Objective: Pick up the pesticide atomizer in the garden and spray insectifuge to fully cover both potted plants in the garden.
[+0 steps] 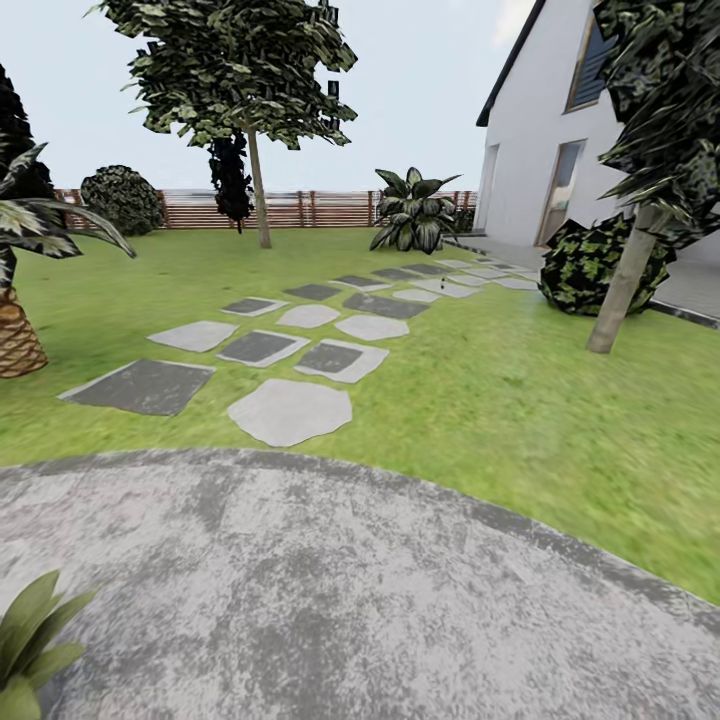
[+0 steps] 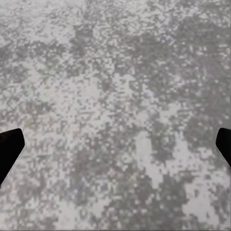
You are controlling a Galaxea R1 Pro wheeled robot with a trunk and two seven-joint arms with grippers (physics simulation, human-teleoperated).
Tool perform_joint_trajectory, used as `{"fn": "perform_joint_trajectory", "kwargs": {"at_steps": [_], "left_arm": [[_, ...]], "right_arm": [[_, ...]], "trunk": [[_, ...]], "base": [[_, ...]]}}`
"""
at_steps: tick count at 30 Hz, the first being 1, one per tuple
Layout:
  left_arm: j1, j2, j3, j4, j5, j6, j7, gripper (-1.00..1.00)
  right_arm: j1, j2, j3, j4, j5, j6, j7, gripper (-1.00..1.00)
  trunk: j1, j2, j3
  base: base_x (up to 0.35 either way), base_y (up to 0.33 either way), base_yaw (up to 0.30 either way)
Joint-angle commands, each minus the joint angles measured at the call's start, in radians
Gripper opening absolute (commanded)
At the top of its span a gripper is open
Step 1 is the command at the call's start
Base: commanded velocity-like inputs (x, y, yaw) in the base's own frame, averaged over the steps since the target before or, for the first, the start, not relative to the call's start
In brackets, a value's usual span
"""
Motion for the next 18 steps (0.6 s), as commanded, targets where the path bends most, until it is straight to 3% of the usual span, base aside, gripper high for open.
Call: {"fn": "perform_joint_trajectory", "kwargs": {"at_steps": [1,18], "left_arm": [[-0.001,0.0,0.002,0.001,-0.001,-0.003,0.001,1.0],[0.0,-0.001,0.002,0.001,-0.002,-0.004,0.001,1.0]], "right_arm": [[0.0,0.0,0.0,0.001,0.0,-0.003,0.0,1.0],[0.0,0.0,0.0,0.001,0.001,-0.003,0.0,1.0]], "trunk": [[0.0,0.0,-0.001],[0.0,0.0,-0.001]], "base": [[0.34,0.0,0.0],[0.34,0.0,0.0]]}}
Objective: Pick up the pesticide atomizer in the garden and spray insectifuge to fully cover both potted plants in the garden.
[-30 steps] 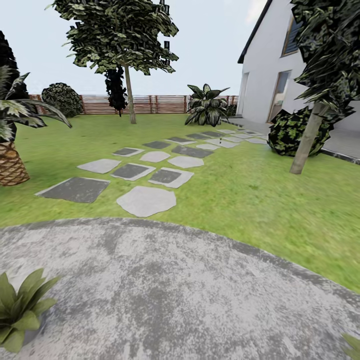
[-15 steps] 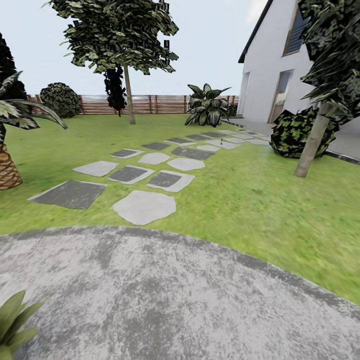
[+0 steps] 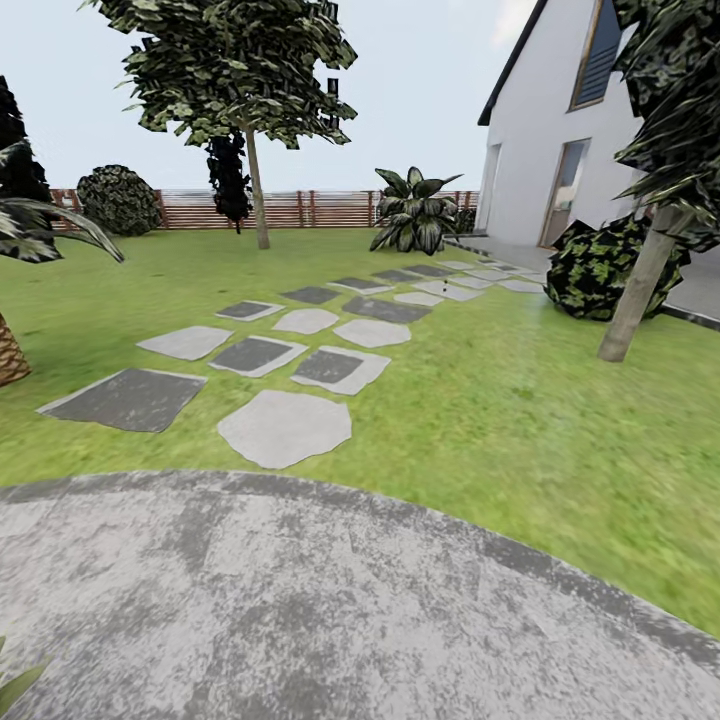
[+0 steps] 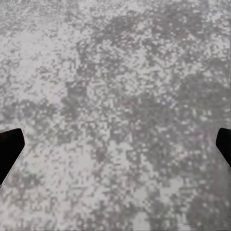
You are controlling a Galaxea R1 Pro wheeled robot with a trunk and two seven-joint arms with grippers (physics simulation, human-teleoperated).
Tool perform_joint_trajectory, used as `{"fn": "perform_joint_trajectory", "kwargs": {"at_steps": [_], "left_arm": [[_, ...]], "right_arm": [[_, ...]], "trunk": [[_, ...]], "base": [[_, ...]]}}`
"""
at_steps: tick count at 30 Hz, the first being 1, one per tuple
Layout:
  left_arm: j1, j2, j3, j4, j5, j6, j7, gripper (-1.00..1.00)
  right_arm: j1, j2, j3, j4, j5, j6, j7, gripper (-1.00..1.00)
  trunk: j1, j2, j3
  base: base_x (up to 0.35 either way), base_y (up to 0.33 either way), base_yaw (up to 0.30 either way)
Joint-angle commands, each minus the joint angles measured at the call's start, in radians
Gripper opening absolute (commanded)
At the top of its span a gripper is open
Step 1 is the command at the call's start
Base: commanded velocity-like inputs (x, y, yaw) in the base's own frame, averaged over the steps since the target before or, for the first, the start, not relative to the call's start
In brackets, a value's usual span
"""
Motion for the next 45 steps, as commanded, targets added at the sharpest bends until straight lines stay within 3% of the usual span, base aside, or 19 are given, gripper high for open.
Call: {"fn": "perform_joint_trajectory", "kwargs": {"at_steps": [1,45], "left_arm": [[0.0,0.0,0.002,0.001,0.0,-0.003,0.001,1.0],[-0.001,0.0,0.002,0.001,-0.001,-0.002,0.001,1.0]], "right_arm": [[0.0,0.0,0.0,0.001,0.0,-0.003,0.0,1.0],[0.0,0.0,0.0,0.006,0.002,-0.003,0.001,1.0]], "trunk": [[0.0,0.0,-0.001],[0.0,0.0,-0.001]], "base": [[0.34,0.0,0.0],[0.34,0.0,0.0]]}}
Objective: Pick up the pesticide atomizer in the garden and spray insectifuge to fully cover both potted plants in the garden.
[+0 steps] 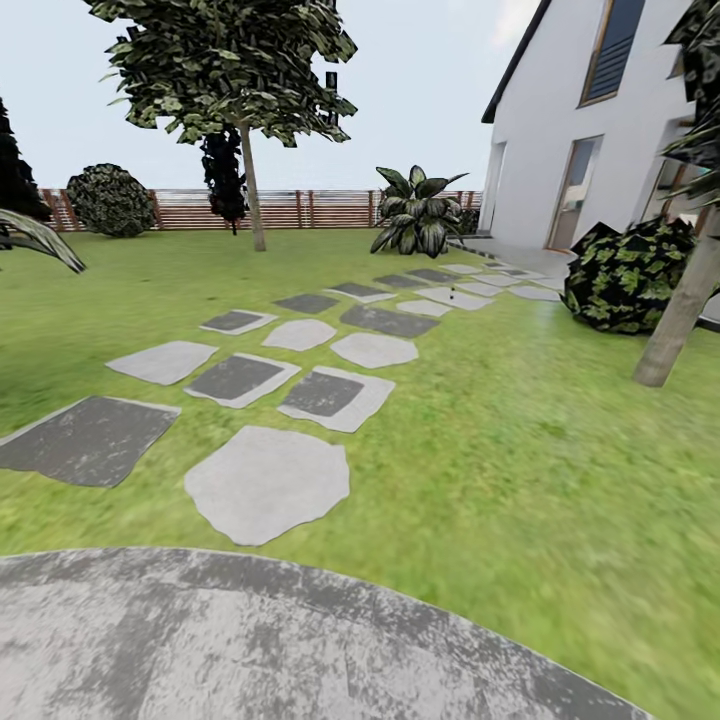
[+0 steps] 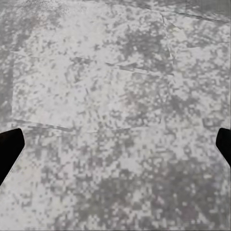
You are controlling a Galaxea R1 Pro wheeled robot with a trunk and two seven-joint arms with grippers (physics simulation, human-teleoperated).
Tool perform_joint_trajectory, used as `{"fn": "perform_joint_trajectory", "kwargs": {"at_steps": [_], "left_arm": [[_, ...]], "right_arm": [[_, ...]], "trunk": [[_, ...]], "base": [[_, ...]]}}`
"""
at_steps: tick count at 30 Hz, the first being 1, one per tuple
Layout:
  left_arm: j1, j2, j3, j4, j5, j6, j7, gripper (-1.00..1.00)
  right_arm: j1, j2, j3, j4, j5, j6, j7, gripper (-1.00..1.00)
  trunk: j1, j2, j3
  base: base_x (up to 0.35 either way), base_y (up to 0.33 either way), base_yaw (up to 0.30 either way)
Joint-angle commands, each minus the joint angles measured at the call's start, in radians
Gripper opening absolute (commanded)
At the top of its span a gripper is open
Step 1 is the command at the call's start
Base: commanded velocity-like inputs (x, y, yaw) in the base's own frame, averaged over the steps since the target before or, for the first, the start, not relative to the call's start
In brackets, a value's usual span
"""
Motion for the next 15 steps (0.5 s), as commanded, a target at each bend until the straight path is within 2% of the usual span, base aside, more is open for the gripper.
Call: {"fn": "perform_joint_trajectory", "kwargs": {"at_steps": [1,15], "left_arm": [[0.0,0.0,0.002,0.001,0.0,-0.003,0.001,1.0],[-0.001,0.0,0.002,0.001,-0.001,-0.003,0.001,1.0]], "right_arm": [[0.0,0.0,0.0,0.001,0.0,-0.003,0.0,1.0],[0.0,0.0,0.0,0.001,0.0,-0.003,0.0,1.0]], "trunk": [[0.0,0.0,-0.001],[0.0,0.0,-0.001]], "base": [[0.34,0.0,0.0],[0.34,0.0,0.0]]}}
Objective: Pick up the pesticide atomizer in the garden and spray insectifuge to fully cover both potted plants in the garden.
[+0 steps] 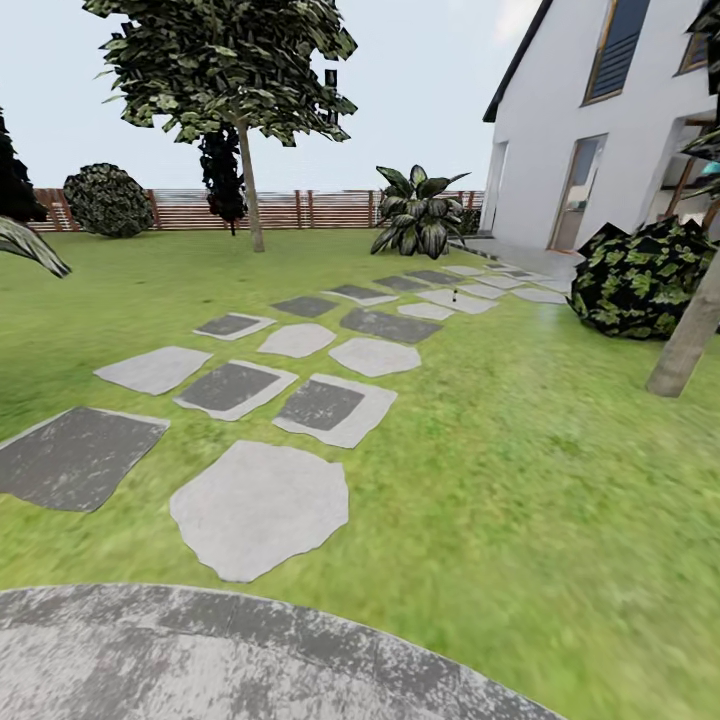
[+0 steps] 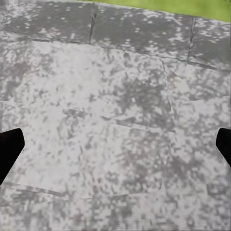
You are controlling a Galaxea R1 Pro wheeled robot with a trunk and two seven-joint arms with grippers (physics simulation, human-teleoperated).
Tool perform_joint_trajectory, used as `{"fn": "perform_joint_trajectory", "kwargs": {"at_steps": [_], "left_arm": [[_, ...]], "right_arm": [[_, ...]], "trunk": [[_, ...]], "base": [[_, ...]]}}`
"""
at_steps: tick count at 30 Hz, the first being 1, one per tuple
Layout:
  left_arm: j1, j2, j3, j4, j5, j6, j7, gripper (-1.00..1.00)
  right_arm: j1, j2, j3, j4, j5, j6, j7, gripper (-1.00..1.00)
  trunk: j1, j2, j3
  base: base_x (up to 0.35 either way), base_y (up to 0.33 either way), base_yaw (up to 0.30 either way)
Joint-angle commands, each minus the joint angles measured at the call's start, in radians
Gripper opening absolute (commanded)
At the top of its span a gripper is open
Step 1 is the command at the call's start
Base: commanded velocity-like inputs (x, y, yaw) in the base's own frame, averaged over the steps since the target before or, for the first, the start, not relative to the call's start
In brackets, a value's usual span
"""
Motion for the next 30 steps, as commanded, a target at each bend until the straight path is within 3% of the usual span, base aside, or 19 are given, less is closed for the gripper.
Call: {"fn": "perform_joint_trajectory", "kwargs": {"at_steps": [1,30], "left_arm": [[0.0,0.0,0.002,0.001,-0.001,-0.003,0.001,1.0],[-0.001,-0.001,0.002,0.001,0.0,-0.004,0.001,1.0]], "right_arm": [[0.0,0.0,0.0,0.001,0.0,-0.003,0.0,1.0],[0.0,0.0,0.0,-0.001,0.0,-0.003,0.0,1.0]], "trunk": [[0.0,0.0,-0.001],[0.0,0.0,-0.001]], "base": [[0.34,0.0,0.0],[0.339,0.016,0.0]]}}
